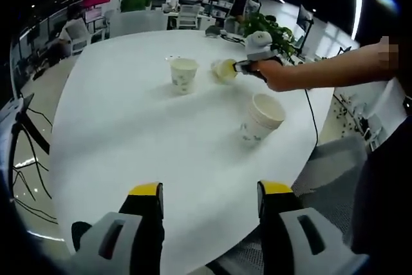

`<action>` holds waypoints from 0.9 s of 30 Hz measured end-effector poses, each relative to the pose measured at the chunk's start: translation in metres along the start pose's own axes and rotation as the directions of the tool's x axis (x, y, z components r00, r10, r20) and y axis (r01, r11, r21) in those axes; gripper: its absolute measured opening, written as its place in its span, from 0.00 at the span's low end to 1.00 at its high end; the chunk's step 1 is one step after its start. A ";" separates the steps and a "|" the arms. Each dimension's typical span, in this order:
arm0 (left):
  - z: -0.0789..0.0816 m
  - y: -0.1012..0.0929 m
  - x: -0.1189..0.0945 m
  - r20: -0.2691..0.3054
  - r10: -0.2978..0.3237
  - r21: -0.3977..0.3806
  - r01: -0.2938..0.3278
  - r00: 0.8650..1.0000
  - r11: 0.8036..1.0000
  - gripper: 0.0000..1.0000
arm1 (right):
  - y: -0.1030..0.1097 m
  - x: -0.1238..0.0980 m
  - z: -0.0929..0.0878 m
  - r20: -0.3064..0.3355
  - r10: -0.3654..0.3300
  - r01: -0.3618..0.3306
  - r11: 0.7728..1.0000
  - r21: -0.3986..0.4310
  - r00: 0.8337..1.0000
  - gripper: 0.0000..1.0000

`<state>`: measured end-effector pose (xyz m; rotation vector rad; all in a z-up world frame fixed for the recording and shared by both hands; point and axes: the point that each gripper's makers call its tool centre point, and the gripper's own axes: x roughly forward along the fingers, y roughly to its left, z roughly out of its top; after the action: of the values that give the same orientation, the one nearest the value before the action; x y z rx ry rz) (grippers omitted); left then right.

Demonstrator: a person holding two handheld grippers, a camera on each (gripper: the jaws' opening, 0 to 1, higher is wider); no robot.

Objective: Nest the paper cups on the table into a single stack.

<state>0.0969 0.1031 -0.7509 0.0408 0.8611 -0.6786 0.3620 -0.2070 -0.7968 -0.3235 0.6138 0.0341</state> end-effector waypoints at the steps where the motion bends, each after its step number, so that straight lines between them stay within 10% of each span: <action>1: 0.000 0.000 0.000 0.000 -0.001 0.000 0.001 1.000 1.000 0.57 | 0.000 0.000 0.000 0.002 0.001 -0.001 1.000 -0.009 1.000 0.00; 27: 0.022 0.001 0.003 0.032 -0.007 0.052 0.005 0.999 0.999 0.58 | -0.018 -0.024 0.012 -0.002 0.079 -0.079 0.994 -0.075 0.997 0.00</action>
<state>0.1139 0.0958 -0.7386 0.0739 0.8129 -0.7052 0.3509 -0.2192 -0.7688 -0.3713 0.6249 0.1336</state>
